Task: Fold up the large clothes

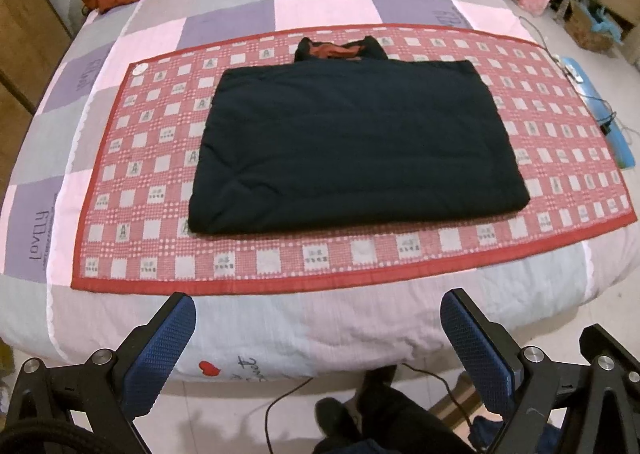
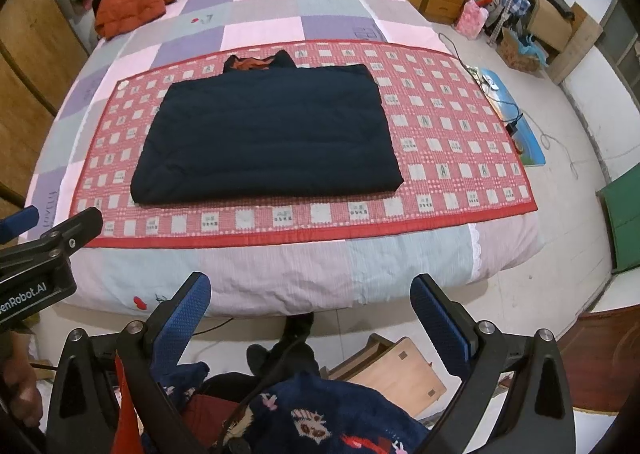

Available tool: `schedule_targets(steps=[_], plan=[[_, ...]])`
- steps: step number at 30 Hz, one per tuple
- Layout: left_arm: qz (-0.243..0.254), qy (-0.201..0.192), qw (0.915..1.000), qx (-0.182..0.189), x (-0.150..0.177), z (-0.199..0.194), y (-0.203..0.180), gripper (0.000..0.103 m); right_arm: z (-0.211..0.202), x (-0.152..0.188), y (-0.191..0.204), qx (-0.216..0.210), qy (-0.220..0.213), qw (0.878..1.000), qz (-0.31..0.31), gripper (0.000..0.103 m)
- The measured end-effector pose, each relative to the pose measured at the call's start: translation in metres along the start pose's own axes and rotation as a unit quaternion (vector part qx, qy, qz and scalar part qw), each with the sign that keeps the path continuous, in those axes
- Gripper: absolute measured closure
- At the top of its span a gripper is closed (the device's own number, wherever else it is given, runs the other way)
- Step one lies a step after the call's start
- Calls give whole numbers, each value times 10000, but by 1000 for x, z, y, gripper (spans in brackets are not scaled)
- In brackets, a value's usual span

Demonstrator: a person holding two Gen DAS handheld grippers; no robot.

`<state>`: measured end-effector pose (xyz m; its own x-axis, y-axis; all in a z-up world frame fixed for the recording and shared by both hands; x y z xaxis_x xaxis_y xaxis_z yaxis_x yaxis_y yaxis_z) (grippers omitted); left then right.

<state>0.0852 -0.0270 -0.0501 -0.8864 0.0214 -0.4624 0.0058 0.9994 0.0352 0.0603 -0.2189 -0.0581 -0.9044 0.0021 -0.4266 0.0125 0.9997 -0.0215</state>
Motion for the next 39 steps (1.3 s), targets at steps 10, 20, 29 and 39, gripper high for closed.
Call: schedule_targets(steps=[10, 20, 29, 39], plan=[[5, -10, 10000, -8, -1, 0, -2, 2, 0, 0, 0, 4, -6, 10000, 9, 1], [6, -13, 10000, -6, -1, 0, -2, 2, -1, 0, 2, 14, -16, 10000, 11, 1], [10, -40, 10000, -8, -2, 1, -7, 2, -1, 0, 1, 11, -26, 10000, -9, 1], [10, -39, 10000, 2, -2, 0, -5, 2, -1, 0, 1, 13, -26, 10000, -5, 1]])
Point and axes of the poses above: each gripper's, at about its wrist camera, not at the fingertips, and z roughly the way its jaws point, y to its left, x to its underside, the point moved 5 cm from there along z, roughly the way its jaws point, and after that the axes turned 5 degrees about -y, right-handed, at the moved point
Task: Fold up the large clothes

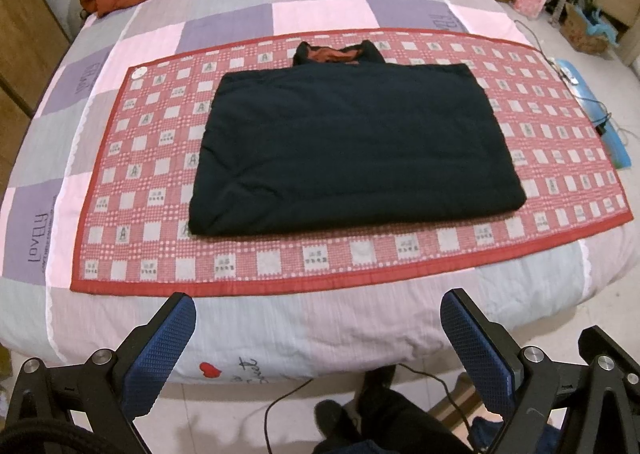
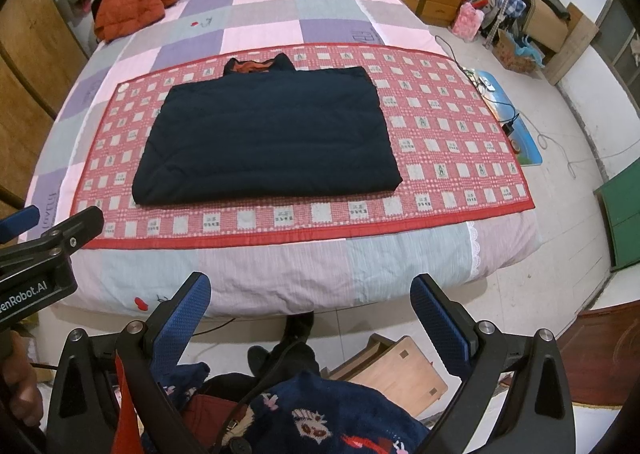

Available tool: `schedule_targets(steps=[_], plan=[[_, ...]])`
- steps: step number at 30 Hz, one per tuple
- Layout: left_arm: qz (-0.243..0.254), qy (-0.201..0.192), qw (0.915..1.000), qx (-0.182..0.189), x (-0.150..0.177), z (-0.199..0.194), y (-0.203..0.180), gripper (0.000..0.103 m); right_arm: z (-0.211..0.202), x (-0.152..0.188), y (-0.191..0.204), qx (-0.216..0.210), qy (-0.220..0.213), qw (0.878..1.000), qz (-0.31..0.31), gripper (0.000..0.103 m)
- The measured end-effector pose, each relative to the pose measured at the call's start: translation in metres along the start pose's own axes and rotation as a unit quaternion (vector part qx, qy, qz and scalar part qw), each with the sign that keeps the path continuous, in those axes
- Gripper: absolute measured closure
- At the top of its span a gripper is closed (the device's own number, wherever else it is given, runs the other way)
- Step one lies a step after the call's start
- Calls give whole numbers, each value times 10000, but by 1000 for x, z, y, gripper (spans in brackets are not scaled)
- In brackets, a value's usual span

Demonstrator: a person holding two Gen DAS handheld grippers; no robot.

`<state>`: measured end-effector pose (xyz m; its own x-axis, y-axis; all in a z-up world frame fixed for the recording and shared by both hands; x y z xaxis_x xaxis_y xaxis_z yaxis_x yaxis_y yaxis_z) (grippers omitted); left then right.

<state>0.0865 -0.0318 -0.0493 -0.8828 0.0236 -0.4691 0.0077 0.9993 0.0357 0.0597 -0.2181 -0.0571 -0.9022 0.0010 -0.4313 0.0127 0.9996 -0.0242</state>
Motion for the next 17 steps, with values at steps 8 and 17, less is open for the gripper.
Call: schedule_targets(steps=[8, 17], plan=[[-7, -2, 10000, -14, 0, 1, 0, 2, 1, 1, -1, 5, 3, 10000, -5, 1], [76, -102, 9999, 37, -5, -8, -1, 2, -1, -1, -6, 19, 9, 10000, 34, 1]])
Point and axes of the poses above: each gripper's, at about its wrist camera, not at the fingertips, and z roughly the way its jaws point, y to its left, x to its underside, the point moved 5 cm from there along z, roughly the way its jaws point, and after that the axes turned 5 degrees about -y, right-handed, at the moved point
